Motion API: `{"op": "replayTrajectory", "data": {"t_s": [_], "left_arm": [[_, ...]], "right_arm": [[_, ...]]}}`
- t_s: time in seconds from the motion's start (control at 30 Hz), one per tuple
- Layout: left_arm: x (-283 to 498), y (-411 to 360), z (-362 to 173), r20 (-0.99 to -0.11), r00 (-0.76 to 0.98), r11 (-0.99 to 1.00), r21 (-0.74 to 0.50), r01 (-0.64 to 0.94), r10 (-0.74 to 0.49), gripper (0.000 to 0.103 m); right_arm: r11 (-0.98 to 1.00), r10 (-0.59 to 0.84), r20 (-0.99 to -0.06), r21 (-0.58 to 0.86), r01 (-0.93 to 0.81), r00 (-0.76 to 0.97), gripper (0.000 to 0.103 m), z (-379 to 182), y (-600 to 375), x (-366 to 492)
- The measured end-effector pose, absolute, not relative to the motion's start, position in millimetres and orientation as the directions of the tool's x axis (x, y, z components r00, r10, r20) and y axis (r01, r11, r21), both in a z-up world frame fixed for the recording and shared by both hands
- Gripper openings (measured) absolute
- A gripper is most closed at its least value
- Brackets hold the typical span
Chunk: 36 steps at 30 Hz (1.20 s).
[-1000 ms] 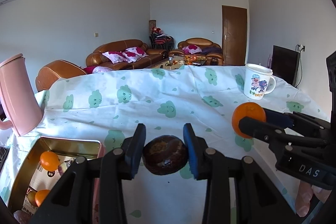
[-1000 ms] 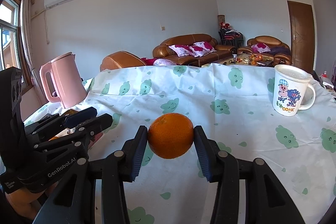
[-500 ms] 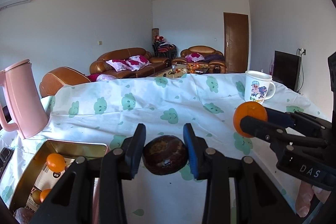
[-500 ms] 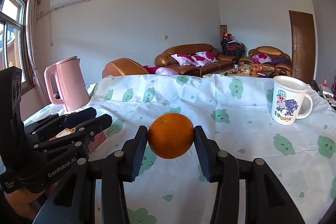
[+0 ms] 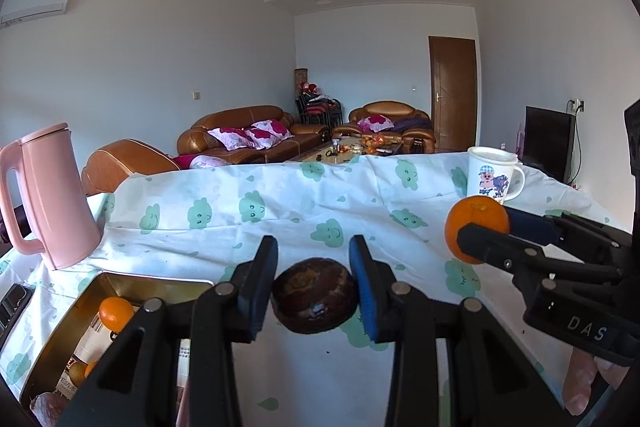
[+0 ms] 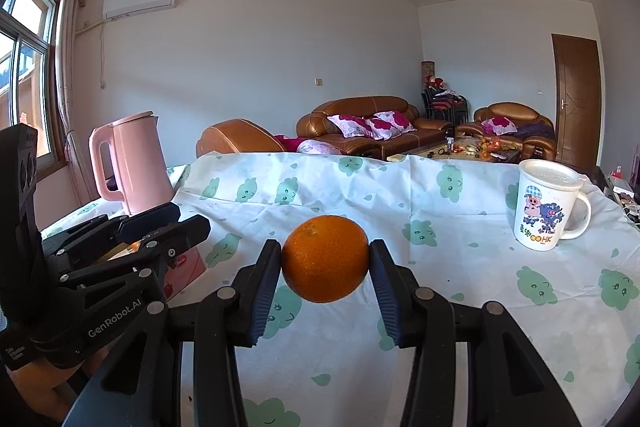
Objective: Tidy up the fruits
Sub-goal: 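Carry the orange with the right tool while the left carries the date toward the tin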
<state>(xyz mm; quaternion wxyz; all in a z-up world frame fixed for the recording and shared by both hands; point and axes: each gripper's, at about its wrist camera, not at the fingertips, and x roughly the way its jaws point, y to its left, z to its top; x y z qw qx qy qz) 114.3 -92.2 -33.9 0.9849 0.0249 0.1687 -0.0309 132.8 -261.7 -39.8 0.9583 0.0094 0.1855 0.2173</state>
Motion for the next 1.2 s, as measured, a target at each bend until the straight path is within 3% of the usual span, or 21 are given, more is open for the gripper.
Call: {"op": "replayTrajectory", "data": {"t_s": [0.6,1.2], "left_arm": [[96.7,-94.4,-29.5,-0.264,0.964,0.997,0.074,0.037,-0.016,0.038],[89.3,-78.7,-27.5,-0.298,0.954,0.998,0.037,0.049,-0.036,0.038]], "right_arm": [[0.904,0.421,-0.310,0.068,-0.422,0.853,0.047,-37.2,-257.9,119.9],[0.888,0.457,-0.372,0.139,-0.438,0.808,0.047,-41.3,-242.0,130.2]]}}
